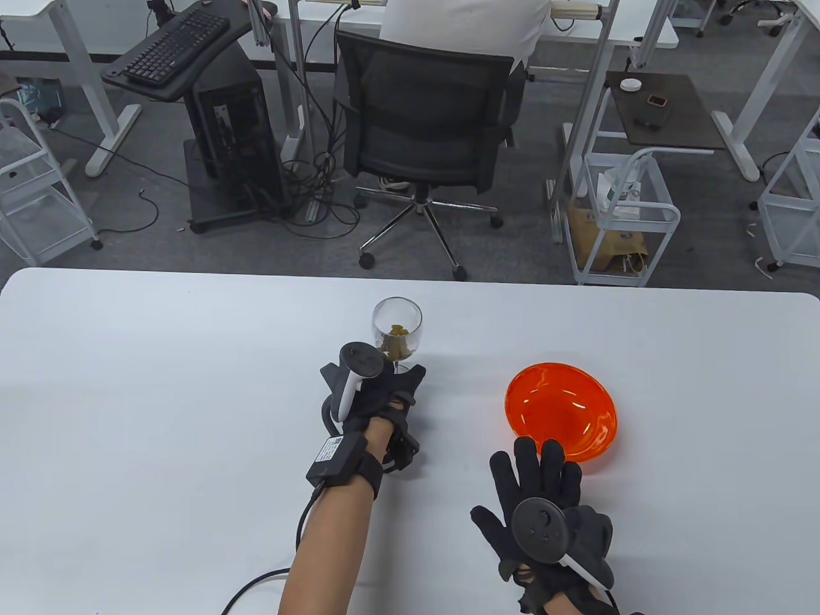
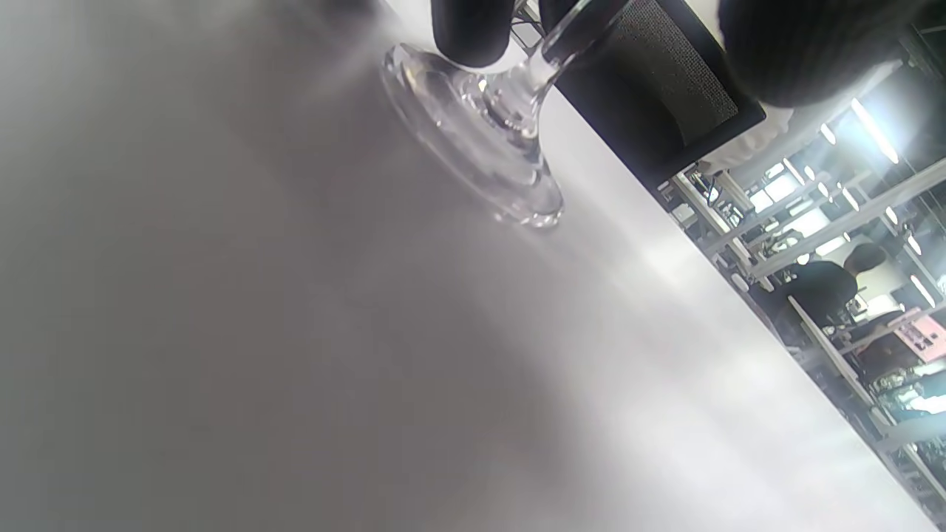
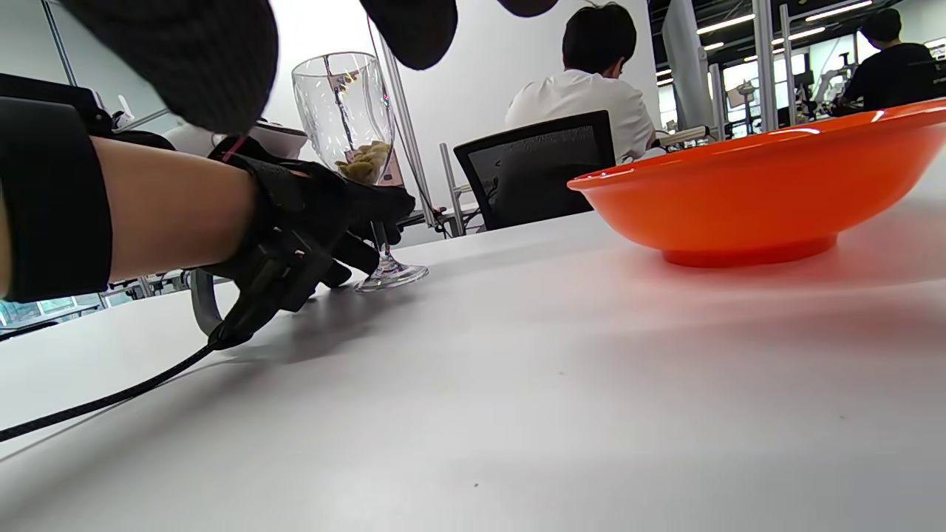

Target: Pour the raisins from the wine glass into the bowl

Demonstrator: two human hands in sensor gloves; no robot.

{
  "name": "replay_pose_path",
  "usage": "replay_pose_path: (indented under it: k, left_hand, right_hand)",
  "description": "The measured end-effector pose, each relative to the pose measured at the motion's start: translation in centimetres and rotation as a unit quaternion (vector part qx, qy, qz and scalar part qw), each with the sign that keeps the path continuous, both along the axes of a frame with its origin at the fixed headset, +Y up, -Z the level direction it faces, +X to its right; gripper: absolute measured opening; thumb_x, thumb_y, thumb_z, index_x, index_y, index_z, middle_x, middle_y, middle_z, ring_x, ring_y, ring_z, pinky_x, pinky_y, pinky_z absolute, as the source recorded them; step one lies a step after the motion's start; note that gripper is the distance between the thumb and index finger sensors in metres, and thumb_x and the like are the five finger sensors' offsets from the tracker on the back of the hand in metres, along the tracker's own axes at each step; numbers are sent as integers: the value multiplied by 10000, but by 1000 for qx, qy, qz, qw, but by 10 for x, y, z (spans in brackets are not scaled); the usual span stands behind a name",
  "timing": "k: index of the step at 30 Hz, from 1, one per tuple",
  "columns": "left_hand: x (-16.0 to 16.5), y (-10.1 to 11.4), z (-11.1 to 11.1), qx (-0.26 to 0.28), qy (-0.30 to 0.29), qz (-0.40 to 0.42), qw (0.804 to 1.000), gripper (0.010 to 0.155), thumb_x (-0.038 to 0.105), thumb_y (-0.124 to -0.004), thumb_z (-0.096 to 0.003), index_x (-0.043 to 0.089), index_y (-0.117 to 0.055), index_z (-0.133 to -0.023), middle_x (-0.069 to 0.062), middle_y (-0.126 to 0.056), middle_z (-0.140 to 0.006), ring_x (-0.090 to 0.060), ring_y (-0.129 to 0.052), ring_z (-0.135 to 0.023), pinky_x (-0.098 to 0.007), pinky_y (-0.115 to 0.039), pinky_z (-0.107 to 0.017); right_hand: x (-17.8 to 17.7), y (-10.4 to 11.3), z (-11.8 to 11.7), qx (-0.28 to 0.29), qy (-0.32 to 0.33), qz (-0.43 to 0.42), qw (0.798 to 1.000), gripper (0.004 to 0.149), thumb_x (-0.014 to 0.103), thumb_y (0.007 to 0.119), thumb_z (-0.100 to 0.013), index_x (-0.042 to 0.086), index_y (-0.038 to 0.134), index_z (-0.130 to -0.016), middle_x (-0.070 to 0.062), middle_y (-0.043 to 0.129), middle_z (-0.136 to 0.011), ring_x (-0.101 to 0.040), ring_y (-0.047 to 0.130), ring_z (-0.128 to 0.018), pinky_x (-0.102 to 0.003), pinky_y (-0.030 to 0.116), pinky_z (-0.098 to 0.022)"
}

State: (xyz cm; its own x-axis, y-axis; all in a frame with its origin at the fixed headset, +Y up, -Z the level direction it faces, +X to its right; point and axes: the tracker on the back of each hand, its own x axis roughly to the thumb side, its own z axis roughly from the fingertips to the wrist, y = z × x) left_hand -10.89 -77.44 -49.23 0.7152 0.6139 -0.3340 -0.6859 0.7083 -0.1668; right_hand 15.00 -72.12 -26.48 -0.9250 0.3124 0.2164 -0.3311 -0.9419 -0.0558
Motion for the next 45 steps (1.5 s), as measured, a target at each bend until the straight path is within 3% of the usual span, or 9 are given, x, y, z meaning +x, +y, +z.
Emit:
replay_pose_path:
  k: [6,12,18,22,27,39,45]
  left_hand:
    - [-7,4,-3,0,10,-12,1000,565,663,-689,-475,474,-669,-1008,34,-584,-1214,-283,-367,-1149,-580,-286,-778]
    - [-10,8,-2,9,11,-21,1000,503,589,-743,-477,482,-728,-969,24,-654,-1184,-277,-463,-1138,-591,-353,-780]
    - [-17,16,9,53,62,-32,996,462,406,-851,-442,460,-788,-897,-26,-815,-1076,-293,-741,-1023,-551,-574,-746]
    - [-28,20,21,65,57,-35,996,457,359,-889,-410,428,-835,-858,-45,-906,-1002,-303,-841,-944,-509,-694,-701]
    - [-41,27,46,83,56,-15,995,451,340,-894,-401,421,-846,-842,-41,-931,-976,-293,-843,-932,-497,-710,-698]
    - [-64,40,148,90,31,10,995,457,361,-863,-413,397,-834,-868,-54,-903,-1007,-311,-817,-959,-524,-675,-706]
    - [-67,41,181,90,32,61,994,458,362,-855,-422,393,-828,-878,-55,-894,-1015,-312,-803,-969,-527,-664,-711]
  right_hand:
    - [-1,-1,0,-7,0,12,1000,773,528,766,-525,149,426,-1107,-249,190,-1184,-606,27,-985,-701,3,-661]
    - [-1,-2,0,-13,1,8,1000,768,526,766,-526,147,435,-1106,-255,196,-1183,-611,25,-982,-701,2,-659]
    - [1,-1,-2,-16,-4,10,1000,766,525,767,-525,146,440,-1105,-253,206,-1185,-612,34,-983,-699,-9,-654]
    - [2,1,-2,-10,-7,5,1000,763,525,767,-526,146,444,-1105,-251,219,-1188,-613,52,-987,-700,-14,-653]
    - [2,0,-2,-11,-5,4,1000,761,526,766,-526,148,446,-1104,-251,221,-1188,-613,49,-988,-700,-12,-653]
    - [7,6,2,14,-5,-34,999,784,537,761,-523,153,404,-1105,-247,167,-1178,-602,60,-998,-718,79,-693]
    - [3,2,4,8,14,-40,999,794,542,761,-519,155,390,-1105,-241,168,-1179,-602,74,-1003,-719,102,-704]
